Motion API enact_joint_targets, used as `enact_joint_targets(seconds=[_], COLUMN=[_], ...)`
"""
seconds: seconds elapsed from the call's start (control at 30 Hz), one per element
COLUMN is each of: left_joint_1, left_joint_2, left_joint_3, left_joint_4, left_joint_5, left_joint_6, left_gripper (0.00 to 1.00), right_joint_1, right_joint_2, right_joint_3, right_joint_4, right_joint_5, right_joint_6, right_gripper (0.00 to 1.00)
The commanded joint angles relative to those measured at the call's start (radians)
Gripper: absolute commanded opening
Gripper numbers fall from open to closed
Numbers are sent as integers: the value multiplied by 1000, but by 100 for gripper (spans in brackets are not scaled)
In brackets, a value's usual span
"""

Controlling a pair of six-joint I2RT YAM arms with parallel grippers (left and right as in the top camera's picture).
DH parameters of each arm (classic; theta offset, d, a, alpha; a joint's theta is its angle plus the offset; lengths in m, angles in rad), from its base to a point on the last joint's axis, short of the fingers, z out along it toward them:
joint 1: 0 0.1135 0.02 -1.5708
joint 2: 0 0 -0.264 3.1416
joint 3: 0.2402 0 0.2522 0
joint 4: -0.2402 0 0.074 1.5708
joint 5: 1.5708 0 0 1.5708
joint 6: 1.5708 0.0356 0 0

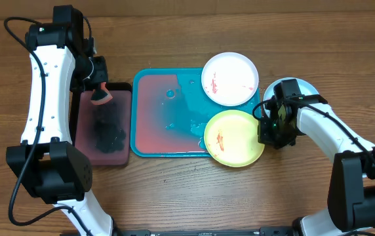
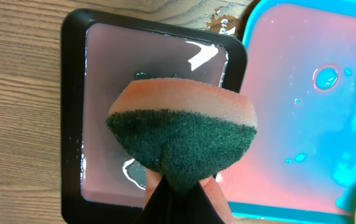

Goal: Clean dirty plates on tray and stack at the side
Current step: 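Move right gripper to the yellow plate rim and grasp it, then drag the yellow plate toward the tray center with right gripper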

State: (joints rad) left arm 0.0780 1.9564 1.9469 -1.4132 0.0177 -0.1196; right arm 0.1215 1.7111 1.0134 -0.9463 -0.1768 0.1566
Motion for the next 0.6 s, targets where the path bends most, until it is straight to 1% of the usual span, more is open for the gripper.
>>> enact_joint_targets(seconds=[0.0,0.1,0.2,0.27,0.37,0.4,0.47,0.57], left_joint_1=[-6,-6,-6,-6,-6,-6,-6,-6], left_joint_2=[-11,-11,-11,-11,-10,-10,-9,-8], left_joint_3=[2,2,2,2,2,1,1,1], left_joint_4=[5,8,9,8,11,12,17,26], left_joint_5=[1,1,1,1,2,1,1,2], left_joint_6=[19,19,16,7,6,2,-9,-16], left_gripper=[4,4,4,4,4,4,4,4], right_joint_1=[34,99,200,277,365,386,420,449], right_joint_2=[-21,-41,-43,-43,-18,-4,37,93], right_joint_3=[63,127,188,195,195,195,195,195], right_joint_4=[-55,-72,-20,83,237,276,354,428], right_joint_5=[-5,-46,-45,-19,69,94,118,113], right_joint_6=[21,86,200,321,518,558,603,621], right_gripper=[4,4,4,4,4,4,4,4])
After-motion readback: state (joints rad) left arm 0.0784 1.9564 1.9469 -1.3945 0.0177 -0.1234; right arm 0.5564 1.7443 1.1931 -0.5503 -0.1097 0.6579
